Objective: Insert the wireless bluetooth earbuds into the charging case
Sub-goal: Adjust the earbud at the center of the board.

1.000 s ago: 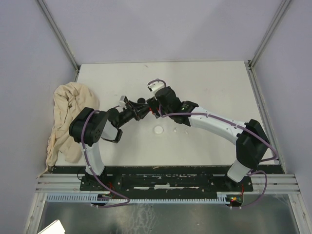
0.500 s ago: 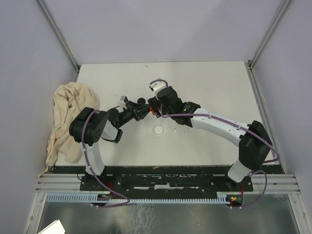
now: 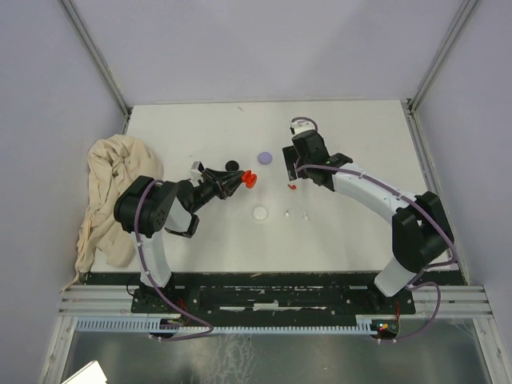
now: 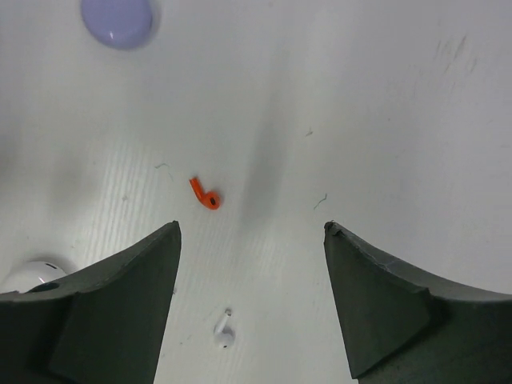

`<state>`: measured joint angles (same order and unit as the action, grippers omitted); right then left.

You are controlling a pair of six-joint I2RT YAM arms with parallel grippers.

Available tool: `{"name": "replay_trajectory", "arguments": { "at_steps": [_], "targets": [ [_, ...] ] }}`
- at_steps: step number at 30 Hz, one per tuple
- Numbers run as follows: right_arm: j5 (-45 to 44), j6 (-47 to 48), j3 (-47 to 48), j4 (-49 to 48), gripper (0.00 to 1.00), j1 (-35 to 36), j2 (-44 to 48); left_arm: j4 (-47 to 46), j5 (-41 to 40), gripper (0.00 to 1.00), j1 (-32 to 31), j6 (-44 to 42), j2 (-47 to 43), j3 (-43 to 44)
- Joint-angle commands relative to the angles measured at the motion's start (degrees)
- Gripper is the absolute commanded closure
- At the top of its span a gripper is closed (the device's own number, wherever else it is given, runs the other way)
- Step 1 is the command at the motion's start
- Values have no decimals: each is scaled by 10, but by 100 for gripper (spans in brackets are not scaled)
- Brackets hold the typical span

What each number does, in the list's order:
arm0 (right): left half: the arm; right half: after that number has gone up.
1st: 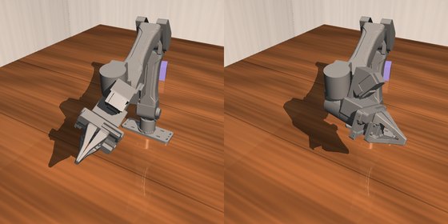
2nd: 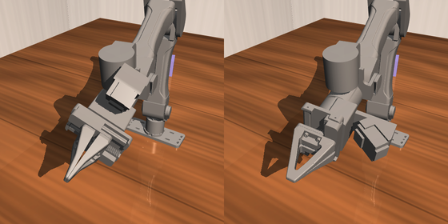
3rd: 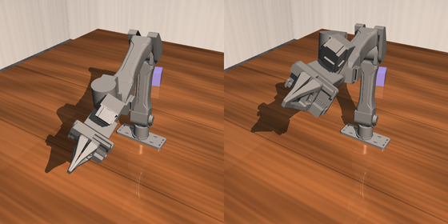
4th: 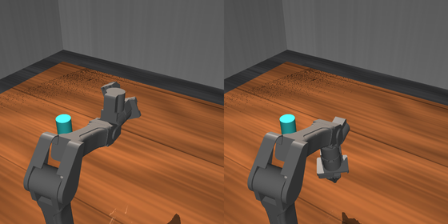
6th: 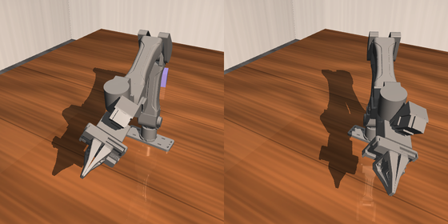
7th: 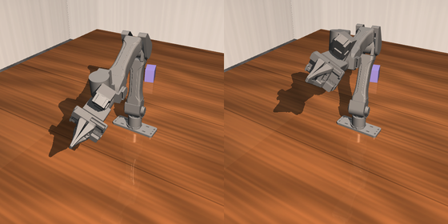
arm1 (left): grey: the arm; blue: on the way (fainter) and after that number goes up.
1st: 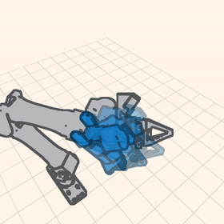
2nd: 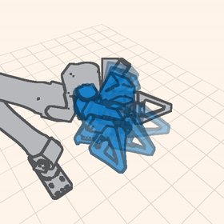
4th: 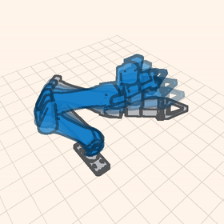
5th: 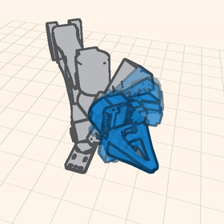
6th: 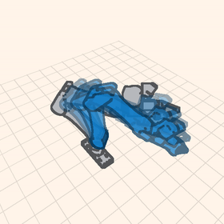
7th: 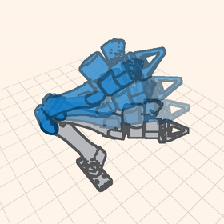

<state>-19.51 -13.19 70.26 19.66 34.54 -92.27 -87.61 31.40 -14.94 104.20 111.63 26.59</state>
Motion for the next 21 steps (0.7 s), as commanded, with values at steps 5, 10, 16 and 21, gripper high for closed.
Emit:
{"name": "replay_trajectory", "arguments": {
  "at_steps": [5, 10, 16, 21],
  "targets": [
    [0, -17, 34, 44, 20, -2, -97, -115, -3, 97, 2, -29, -13, -2],
    [-11, -15, 41, 42, 20, -3, -134, -115, 2, 97, 2, -29, -9, 3],
    [-21, -12, 52, 42, 20, -2, -166, -115, 3, 97, 3, -29, -5, 4],
    [-23, -13, 62, 42, 20, -3, -185, -114, 5, 97, 3, -29, -4, 5]
  ]
}}
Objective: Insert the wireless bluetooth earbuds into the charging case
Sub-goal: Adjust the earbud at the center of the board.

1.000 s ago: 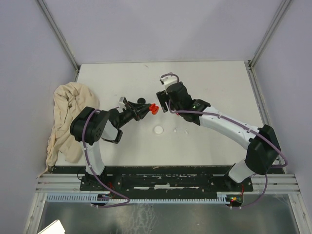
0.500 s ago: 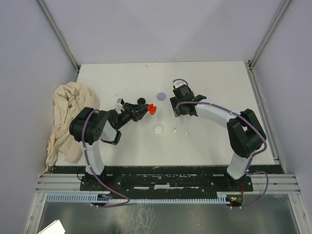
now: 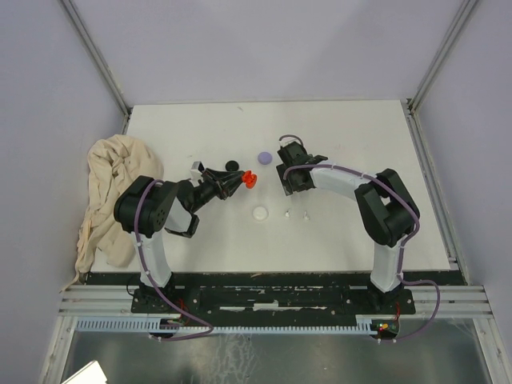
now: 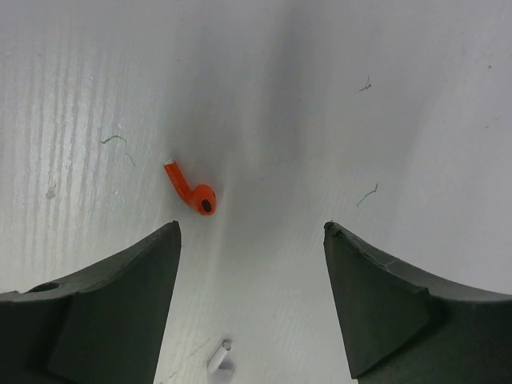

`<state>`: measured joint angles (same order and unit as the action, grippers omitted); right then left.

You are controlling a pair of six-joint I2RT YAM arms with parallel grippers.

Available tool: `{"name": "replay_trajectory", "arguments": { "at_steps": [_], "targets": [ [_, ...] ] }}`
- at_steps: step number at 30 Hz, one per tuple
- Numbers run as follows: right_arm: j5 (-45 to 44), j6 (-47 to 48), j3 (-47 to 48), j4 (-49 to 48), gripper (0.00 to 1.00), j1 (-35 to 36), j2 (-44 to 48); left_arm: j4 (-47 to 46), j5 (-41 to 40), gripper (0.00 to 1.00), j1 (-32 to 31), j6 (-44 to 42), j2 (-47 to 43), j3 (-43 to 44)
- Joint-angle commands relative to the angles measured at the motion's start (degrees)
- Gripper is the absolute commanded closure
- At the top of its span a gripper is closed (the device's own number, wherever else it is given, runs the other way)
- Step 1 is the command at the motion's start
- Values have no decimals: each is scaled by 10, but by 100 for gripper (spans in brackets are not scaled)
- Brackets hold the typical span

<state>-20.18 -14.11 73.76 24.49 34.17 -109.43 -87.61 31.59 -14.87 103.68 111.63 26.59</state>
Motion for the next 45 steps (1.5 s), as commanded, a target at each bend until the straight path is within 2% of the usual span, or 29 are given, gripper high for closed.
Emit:
{"name": "replay_trajectory", "arguments": {
  "at_steps": [1, 21, 45],
  "targets": [
    [-17, -4, 29, -6, 20, -1, -16, -115, 4, 97, 2, -24, -4, 5],
    [-17, -3, 55, 1, 20, -28, -46, -115, 8, 97, 8, -25, -4, 1],
    [-20, -9, 41, 34, 19, -34, -18, -115, 7, 97, 10, -26, -3, 0]
  ]
}}
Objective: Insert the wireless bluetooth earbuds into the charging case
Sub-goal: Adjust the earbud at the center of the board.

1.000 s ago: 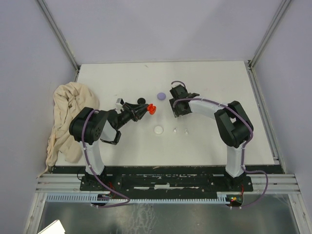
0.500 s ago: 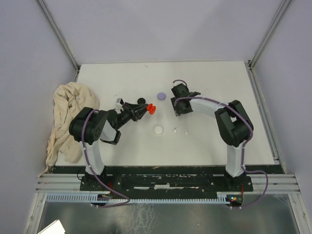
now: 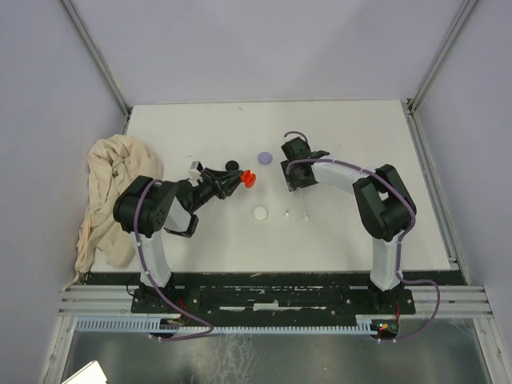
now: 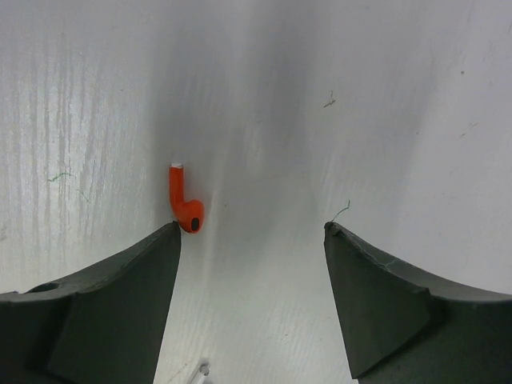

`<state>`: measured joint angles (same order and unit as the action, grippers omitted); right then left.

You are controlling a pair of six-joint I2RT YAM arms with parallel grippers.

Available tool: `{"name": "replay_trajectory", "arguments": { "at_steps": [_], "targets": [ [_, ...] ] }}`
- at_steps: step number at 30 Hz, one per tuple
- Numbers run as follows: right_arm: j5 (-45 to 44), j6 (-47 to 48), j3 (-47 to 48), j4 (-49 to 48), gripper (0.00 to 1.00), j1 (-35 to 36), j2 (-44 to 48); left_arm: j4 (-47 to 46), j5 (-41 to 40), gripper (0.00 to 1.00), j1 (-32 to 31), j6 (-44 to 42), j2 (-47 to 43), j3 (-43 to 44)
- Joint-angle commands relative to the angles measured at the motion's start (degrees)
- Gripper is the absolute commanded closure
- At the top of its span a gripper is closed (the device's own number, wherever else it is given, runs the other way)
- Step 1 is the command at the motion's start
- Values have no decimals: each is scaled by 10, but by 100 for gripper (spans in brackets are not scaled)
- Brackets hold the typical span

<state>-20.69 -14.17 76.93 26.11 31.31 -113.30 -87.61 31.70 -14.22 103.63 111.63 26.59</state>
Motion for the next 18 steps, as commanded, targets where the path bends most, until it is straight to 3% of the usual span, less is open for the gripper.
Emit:
{"name": "replay_trajectory", "arguments": {
  "at_steps": [1, 18],
  "targets": [
    [-16, -9, 9, 18, 19, -7, 20, -115, 6, 97, 3, -27, -4, 0],
    [-7, 1, 50, 6, 19, -36, -9, -115, 6, 97, 3, -26, -2, 1]
  ]
}}
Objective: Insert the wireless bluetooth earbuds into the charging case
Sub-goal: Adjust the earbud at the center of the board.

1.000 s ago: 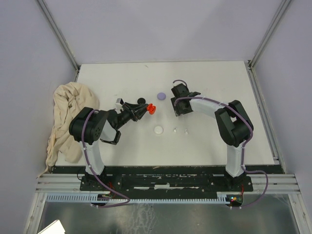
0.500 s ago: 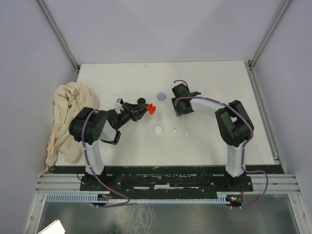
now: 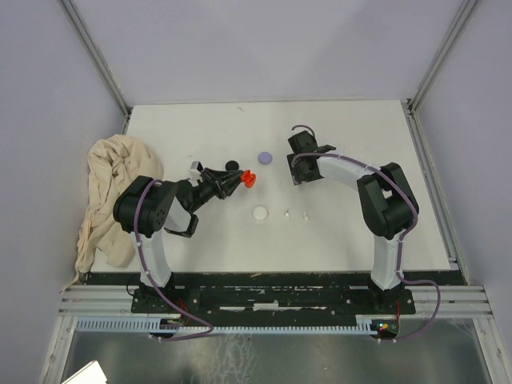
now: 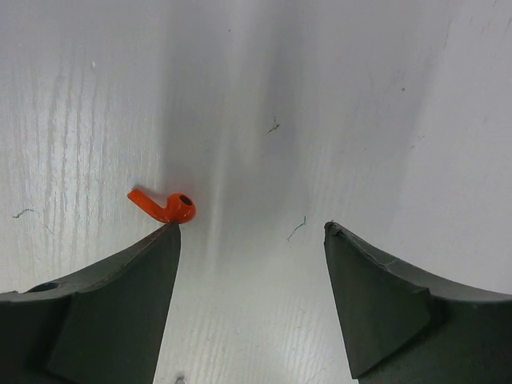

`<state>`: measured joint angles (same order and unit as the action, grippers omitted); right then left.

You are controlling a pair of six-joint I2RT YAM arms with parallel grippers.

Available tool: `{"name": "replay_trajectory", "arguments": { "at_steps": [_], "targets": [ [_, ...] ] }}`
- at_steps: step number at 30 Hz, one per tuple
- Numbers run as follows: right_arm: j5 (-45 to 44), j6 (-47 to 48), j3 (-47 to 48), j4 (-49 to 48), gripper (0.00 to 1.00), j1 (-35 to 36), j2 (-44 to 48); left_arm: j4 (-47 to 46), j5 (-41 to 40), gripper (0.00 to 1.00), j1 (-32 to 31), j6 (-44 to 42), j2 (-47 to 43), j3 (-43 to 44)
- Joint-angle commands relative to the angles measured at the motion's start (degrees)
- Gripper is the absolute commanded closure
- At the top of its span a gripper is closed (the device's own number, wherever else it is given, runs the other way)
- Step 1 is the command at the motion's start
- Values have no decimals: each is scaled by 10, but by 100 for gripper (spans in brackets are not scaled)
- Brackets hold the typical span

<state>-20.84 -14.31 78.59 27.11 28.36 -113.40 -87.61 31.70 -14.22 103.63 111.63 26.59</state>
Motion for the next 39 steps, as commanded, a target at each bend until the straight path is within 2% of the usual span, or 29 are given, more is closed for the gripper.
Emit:
{"name": "replay_trajectory", "arguments": {
  "at_steps": [1, 23, 29, 39],
  "targets": [
    [-5, 4, 38, -5, 19, -7, -10, -115, 6, 97, 3, -26, -1, 1],
    [5, 9, 88, 5, 19, -19, -47, -115, 6, 97, 4, -25, 6, 6],
    [24, 9, 65, -15, 20, -18, -7, -115, 7, 97, 4, -25, 6, 8],
    [30, 14, 143, 15, 20, -18, -52, -115, 7, 97, 4, -25, 2, 5]
  ]
}}
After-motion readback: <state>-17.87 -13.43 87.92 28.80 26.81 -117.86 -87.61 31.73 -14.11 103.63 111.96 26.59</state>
